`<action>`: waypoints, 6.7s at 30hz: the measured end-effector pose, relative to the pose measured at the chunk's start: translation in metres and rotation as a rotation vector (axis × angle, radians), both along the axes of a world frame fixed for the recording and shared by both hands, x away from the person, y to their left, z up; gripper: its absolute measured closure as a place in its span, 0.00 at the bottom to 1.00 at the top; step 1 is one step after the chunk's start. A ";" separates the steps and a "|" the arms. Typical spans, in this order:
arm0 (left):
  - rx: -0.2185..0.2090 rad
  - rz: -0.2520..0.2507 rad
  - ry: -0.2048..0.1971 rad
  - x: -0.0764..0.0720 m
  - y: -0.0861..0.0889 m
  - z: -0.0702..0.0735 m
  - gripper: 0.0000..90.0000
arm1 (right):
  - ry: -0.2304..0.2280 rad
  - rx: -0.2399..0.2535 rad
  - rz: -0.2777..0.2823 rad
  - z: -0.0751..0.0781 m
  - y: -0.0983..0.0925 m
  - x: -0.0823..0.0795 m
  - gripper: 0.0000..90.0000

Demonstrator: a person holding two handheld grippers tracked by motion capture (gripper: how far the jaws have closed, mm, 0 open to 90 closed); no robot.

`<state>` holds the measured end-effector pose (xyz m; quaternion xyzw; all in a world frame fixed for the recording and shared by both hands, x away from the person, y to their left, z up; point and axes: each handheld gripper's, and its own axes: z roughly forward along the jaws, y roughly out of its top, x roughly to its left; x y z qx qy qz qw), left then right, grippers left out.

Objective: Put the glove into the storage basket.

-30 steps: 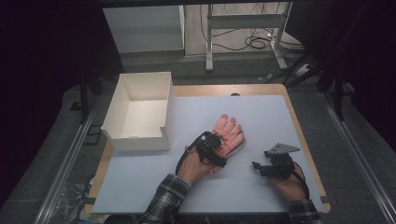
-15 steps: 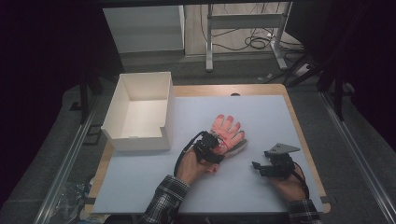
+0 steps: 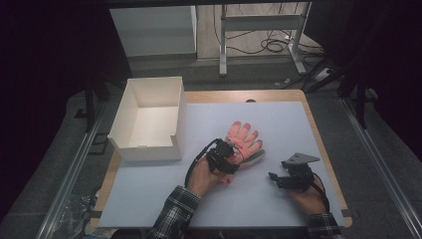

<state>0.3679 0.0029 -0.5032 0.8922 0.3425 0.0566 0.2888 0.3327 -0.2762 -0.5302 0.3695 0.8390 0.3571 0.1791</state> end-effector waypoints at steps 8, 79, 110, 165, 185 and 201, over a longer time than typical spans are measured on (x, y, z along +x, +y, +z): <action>0.001 0.009 -0.002 0.001 0.006 0.008 0.56 | -0.001 0.000 0.001 0.000 0.000 0.000 0.33; -0.028 0.511 -0.118 0.047 0.207 0.166 0.55 | -0.005 0.002 0.003 0.000 0.000 0.000 0.33; 0.037 0.669 -0.024 0.091 0.221 0.054 0.54 | -0.005 0.003 0.003 0.000 0.000 0.000 0.33; 0.071 0.686 0.029 0.113 0.212 0.044 0.05 | -0.006 0.003 0.003 -0.001 0.000 0.000 0.33; 0.019 0.648 -0.043 0.092 0.217 0.075 0.06 | -0.006 0.003 0.002 0.000 0.000 0.000 0.33; -0.028 0.590 -0.097 0.053 0.217 0.103 0.05 | -0.006 0.002 0.003 0.000 0.000 0.000 0.33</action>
